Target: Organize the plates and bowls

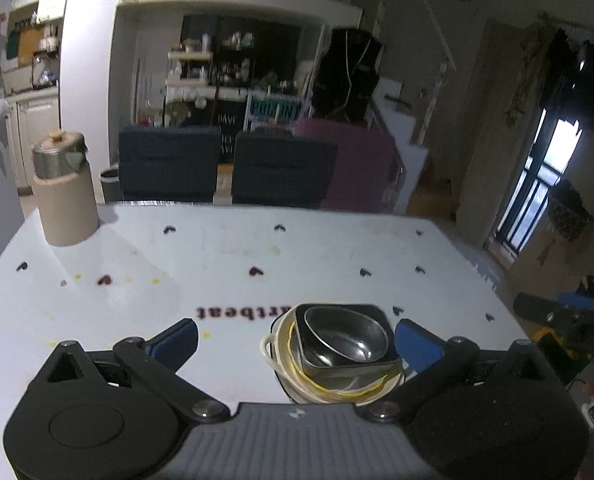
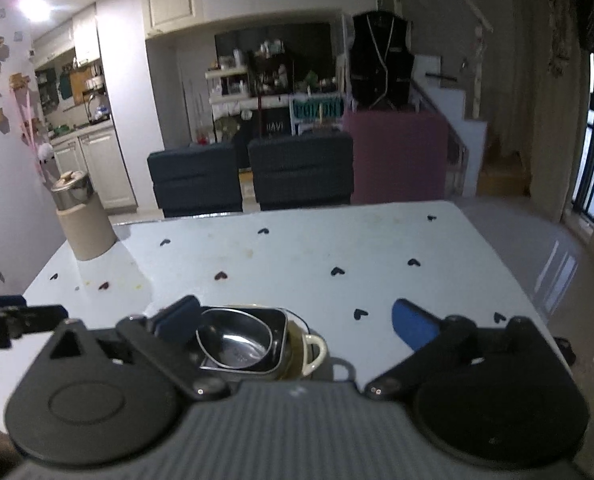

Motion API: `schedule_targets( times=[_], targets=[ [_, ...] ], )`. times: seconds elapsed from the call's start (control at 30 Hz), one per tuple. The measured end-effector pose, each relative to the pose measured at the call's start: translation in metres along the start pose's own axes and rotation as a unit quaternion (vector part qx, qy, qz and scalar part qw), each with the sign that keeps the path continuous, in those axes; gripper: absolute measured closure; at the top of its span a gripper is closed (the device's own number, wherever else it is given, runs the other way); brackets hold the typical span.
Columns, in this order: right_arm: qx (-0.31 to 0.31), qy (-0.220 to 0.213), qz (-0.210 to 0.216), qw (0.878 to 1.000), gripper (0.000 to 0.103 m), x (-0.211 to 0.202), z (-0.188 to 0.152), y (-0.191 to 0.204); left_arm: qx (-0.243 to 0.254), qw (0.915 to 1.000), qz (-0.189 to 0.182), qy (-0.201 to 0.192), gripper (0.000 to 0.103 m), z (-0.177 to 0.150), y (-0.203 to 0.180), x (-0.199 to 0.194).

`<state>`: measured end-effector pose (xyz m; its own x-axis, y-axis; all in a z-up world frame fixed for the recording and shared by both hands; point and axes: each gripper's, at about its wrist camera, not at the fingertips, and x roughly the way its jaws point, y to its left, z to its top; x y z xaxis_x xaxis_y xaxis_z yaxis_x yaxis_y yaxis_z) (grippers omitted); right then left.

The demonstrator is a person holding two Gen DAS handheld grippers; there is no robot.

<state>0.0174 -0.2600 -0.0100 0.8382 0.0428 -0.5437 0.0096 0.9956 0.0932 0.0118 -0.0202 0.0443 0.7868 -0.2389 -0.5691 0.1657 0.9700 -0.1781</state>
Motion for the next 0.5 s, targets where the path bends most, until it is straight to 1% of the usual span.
schedule_targets(
  times=[0.1, 0.17, 0.23, 0.3, 0.4, 0.5],
  targets=[
    [-0.004, -0.019, 0.001, 1.000, 0.001, -0.016, -0.012, 0.003, 0.003, 0.9998, 0.008, -0.019, 0.000, -0.011, -0.002, -0.016],
    [-0.013, -0.033, 0.000, 0.999, 0.001, -0.026, -0.020, 0.005, -0.001, 0.9996, 0.012, -0.025, 0.000, -0.020, -0.002, -0.024],
    [-0.017, -0.041, -0.003, 0.999, 0.001, -0.034, -0.027, 0.004, 0.000, 0.9993, 0.025, -0.028, 0.000, -0.029, -0.003, -0.029],
    [-0.022, -0.045, -0.004, 0.999, 0.000, -0.039, -0.036, 0.004, 0.002, 0.9991, 0.033, -0.029, 0.000, -0.039, -0.006, -0.032],
    [-0.027, -0.048, -0.009, 0.998, 0.000, -0.045, -0.050, 0.001, 0.009, 0.9990, 0.034, -0.027, 0.000, -0.052, -0.010, -0.034],
    [-0.029, -0.047, -0.013, 0.998, 0.000, -0.048, -0.060, 0.001, 0.031, 0.9978, 0.046, -0.037, 0.000, -0.064, -0.017, -0.038]
  ],
)
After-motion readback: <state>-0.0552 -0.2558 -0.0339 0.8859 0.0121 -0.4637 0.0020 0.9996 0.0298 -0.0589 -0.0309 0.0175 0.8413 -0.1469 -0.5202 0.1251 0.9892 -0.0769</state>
